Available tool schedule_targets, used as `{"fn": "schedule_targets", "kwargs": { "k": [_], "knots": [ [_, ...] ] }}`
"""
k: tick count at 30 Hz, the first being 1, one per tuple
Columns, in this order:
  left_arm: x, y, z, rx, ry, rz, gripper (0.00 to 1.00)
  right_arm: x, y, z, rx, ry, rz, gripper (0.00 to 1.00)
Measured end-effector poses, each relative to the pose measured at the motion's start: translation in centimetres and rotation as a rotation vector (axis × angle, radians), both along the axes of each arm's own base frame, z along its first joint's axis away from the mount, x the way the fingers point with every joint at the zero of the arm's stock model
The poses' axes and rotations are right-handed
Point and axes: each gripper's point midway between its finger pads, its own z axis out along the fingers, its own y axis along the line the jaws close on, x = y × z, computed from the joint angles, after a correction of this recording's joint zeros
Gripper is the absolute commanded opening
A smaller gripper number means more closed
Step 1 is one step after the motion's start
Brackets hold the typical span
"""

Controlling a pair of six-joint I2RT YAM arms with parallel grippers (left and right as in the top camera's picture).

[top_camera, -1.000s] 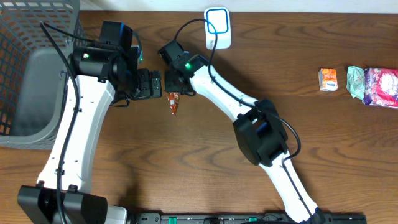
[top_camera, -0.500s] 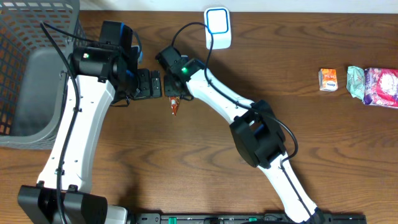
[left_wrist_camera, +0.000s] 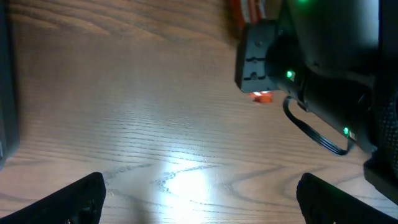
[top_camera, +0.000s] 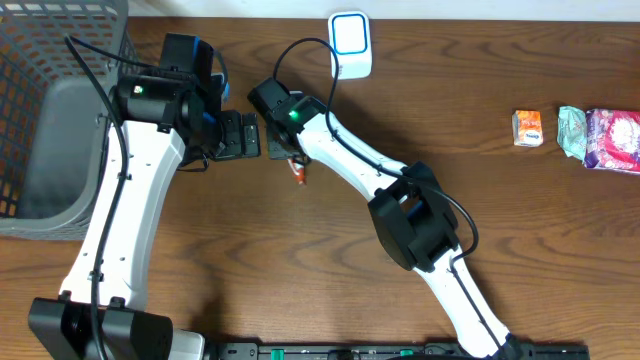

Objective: Scan the item barcode
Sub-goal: 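Grasp the red TOP bag with the right gripper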

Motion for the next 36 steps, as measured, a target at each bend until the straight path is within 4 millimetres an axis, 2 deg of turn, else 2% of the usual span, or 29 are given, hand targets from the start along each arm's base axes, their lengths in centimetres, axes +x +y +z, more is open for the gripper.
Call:
{"fn": "schedule_targets", "kwargs": {
  "k": [4,9,13,17,20,26,31,32,34,36],
  "knots": [
    [0.0,0.0,0.0,0.000,0.000,0.000,0.98,0.4,-2.9,0.5,-0.150,-0.037,0.018,0.01],
    [0.0,0.0,0.0,0.000,0.000,0.000,0.98,1.0,-7.4,3.3,-0.389,-0.110,0.036,0.01],
    [0.0,0.0,0.0,-0.001,0.000,0.000,0.98,0.9,-10.1,5.1,-0.533,-0.134,0.033,0.01],
    [0.0,0.0,0.0,0.000,0.000,0.000,0.98,0.8,-11.8,5.6,-0.608,-0.136,0.017,0.01],
    [0.0,0.0,0.0,0.000,0.000,0.000,0.98,1.3,-12.5,5.2,-0.615,-0.155,-0.022,0.01],
    [0.0,0.0,0.0,0.000,0.000,0.000,0.98,1.6,-15.3,2.1,-0.659,-0.158,-0.076,0.03],
    [0.0,0.0,0.0,0.000,0.000,0.000,0.98,1.5,-17.5,0.3,-0.688,-0.144,-0.111,0.24],
    [0.0,0.0,0.0,0.000,0.000,0.000,0.98,1.5,-17.7,0.2,-0.690,-0.141,-0.113,0.24],
    [0.0,0.0,0.0,0.000,0.000,0.000,0.98,1.6,-17.6,0.2,-0.687,-0.147,-0.117,0.35],
    [0.0,0.0,0.0,0.000,0.000,0.000,0.98,1.7,-17.5,0.3,-0.690,-0.156,-0.117,0.36]
  ]
}}
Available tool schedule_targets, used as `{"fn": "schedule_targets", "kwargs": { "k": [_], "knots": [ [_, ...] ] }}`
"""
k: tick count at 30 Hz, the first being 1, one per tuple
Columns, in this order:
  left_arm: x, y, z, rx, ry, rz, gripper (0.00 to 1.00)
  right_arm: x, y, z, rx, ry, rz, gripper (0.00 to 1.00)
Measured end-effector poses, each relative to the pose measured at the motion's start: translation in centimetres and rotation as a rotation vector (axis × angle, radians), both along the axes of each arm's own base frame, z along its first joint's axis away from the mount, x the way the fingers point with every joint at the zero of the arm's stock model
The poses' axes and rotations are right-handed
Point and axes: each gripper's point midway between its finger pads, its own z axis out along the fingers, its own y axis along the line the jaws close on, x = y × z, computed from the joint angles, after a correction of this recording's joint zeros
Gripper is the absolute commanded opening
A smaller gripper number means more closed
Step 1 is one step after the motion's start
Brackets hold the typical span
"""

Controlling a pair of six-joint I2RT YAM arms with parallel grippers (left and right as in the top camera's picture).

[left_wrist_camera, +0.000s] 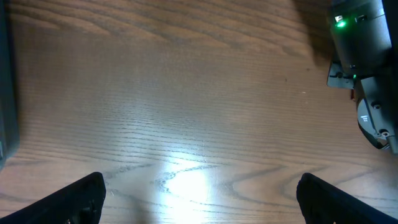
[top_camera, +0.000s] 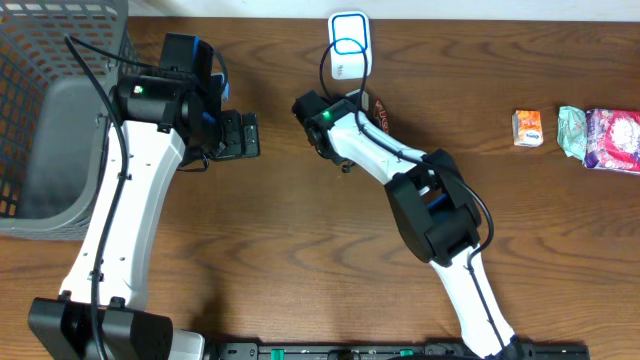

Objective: Scan the item barcode

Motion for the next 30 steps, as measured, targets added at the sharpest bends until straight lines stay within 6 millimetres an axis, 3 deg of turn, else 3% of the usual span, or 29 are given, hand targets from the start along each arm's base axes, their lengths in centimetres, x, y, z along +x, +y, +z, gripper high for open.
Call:
{"fn": "schedule_targets", "kwargs": {
  "k": [4,9,12,15,17,18,24,30],
  "knots": [
    [0.0,0.0,0.0,0.000,0.000,0.000,0.98,0.1,1.5,0.1,0.059,0.007,0.014,0.36],
    [0.0,0.0,0.0,0.000,0.000,0.000,0.98,0.2,4.1,0.8,0.202,0.052,0.026,0.47],
    [0.0,0.0,0.0,0.000,0.000,0.000,0.98,0.0,5.0,1.9,0.294,0.094,0.026,0.67],
    [0.0,0.0,0.0,0.000,0.000,0.000,0.98,0.2,5.6,3.6,0.412,0.123,0.031,0.80],
    [0.0,0.0,0.0,0.000,0.000,0.000,0.98,0.5,5.4,4.6,0.487,0.143,0.034,0.96],
    [0.0,0.0,0.0,0.000,0.000,0.000,0.98,0.7,5.1,5.1,0.521,0.151,0.033,0.99],
    [0.0,0.0,0.0,0.000,0.000,0.000,0.98,1.7,2.1,6.0,0.683,0.236,0.024,0.99],
    [0.0,0.0,0.0,0.000,0.000,0.000,0.98,0.9,-0.6,4.4,0.733,0.337,0.030,0.72]
  ]
}}
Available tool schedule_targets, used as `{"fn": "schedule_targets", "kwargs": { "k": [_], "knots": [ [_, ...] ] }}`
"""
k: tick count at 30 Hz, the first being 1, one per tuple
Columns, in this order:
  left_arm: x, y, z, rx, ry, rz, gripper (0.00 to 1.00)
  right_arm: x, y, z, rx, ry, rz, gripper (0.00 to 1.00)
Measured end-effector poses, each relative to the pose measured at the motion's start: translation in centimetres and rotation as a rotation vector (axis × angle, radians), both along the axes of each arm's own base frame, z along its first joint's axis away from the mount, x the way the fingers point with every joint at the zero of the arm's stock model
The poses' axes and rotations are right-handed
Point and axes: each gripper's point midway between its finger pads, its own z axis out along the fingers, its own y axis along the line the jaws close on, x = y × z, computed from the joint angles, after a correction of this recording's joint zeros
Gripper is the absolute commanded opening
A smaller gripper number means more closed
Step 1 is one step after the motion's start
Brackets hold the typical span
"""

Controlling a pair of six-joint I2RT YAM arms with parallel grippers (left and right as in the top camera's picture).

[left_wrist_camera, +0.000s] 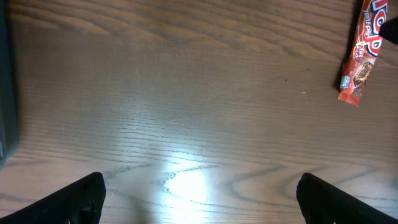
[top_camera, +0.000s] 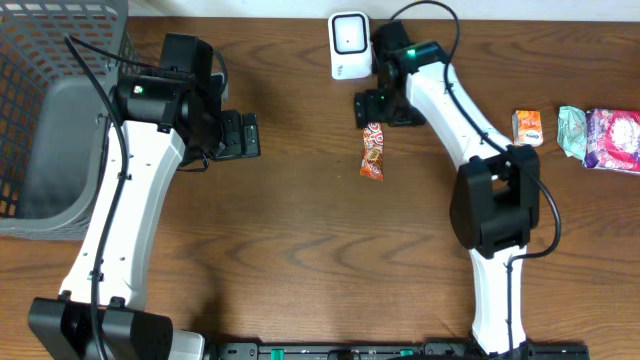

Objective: Scan the item barcode

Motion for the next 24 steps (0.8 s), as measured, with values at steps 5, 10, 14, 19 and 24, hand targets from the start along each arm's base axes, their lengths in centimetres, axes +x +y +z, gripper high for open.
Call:
{"fn": "schedule_targets", "kwargs": {
  "k": [5,10,14,19,24],
  "knots": [
    [0.0,0.0,0.0,0.000,0.000,0.000,0.98,-1.1,-0.3,-1.7,0.013,0.046,0.026,0.55],
    [0.0,0.0,0.0,0.000,0.000,0.000,0.98,-0.9,0.0,-1.8,0.037,0.040,0.040,0.26],
    [0.0,0.0,0.0,0.000,0.000,0.000,0.98,-0.8,0.2,-1.7,0.052,0.035,0.042,0.16],
    [0.0,0.0,0.0,0.000,0.000,0.000,0.98,-0.8,0.4,-1.7,0.058,0.035,0.047,0.04],
    [0.0,0.0,0.0,0.000,0.000,0.000,0.98,-0.7,0.4,-1.7,0.061,0.033,0.044,0.01]
  ]
}}
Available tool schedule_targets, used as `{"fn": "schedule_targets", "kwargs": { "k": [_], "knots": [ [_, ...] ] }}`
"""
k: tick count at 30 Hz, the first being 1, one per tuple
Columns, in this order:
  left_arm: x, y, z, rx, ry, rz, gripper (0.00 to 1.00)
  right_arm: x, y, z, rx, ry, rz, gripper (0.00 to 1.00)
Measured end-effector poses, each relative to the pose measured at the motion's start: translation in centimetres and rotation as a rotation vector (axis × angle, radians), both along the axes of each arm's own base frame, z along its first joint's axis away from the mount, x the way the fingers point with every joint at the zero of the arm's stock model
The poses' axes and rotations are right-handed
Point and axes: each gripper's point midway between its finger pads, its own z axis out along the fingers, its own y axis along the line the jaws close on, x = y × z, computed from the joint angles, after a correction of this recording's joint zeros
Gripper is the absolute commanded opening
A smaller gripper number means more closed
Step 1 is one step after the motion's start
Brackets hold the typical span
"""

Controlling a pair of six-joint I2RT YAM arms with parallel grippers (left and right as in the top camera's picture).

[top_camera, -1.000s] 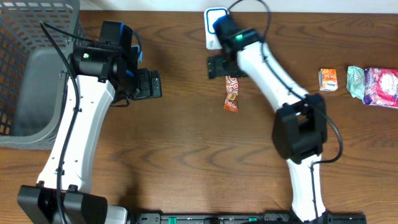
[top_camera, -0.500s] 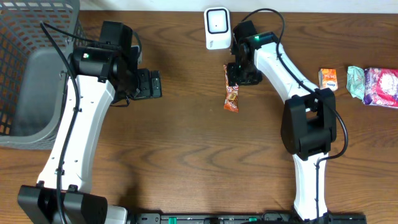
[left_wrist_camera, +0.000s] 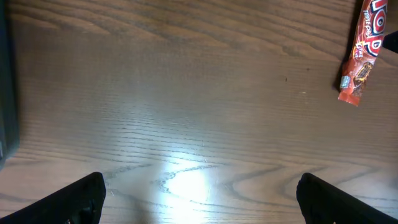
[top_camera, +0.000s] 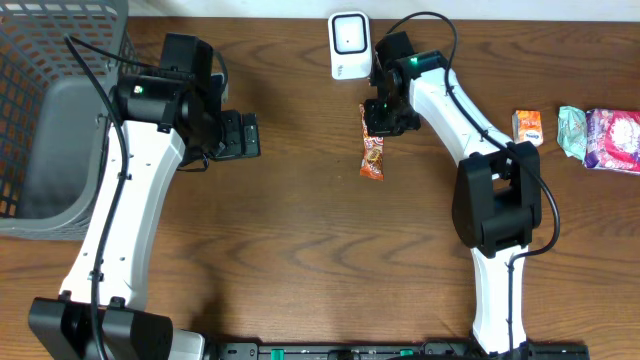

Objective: Scan the item barcode

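Note:
A red candy bar [top_camera: 372, 158] lies flat on the wooden table, a little in front of the white barcode scanner [top_camera: 348, 45]. My right gripper [top_camera: 383, 116] sits over the bar's far end; the overhead view does not show how its jaws stand. The left wrist view shows the bar [left_wrist_camera: 360, 56] at the upper right, with a dark bit of the right gripper at the frame's edge. My left gripper [top_camera: 243, 135] hovers well left of the bar, open and empty, its fingertips [left_wrist_camera: 81, 198] wide apart over bare wood.
A grey mesh basket [top_camera: 40, 60] stands at the far left. At the right edge lie a small orange box [top_camera: 528, 128], a green packet [top_camera: 572, 130] and a pink packet [top_camera: 612, 128]. The scanner's cable loops over the right arm.
My right gripper has moved from beside the scanner down onto the far end of the candy bar. The bar has stayed where it lay. The left arm has not moved.
First my right gripper held the candy bar close to the open left gripper. Then it was up by the scanner with the bar. After that the bar lay on the table in front of the scanner with the gripper off it. Now the gripper is at the bar's far end.

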Motion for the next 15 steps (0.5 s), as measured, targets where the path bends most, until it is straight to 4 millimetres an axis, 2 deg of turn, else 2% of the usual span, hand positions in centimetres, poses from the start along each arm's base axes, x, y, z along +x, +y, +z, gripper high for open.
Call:
{"fn": "schedule_targets", "kwargs": {
  "k": [5,10,15],
  "knots": [
    [0.0,0.0,0.0,0.000,0.000,0.000,0.98,0.1,0.0,-0.7,0.003,-0.008,0.000,0.01],
    [0.0,0.0,0.0,0.000,0.000,0.000,0.98,0.0,0.0,-2.2,0.006,-0.015,-0.001,0.01],
    [0.0,0.0,0.0,0.000,0.000,0.000,0.98,0.9,0.4,-2.6,0.024,-0.055,-0.022,0.01]
  ]
}}
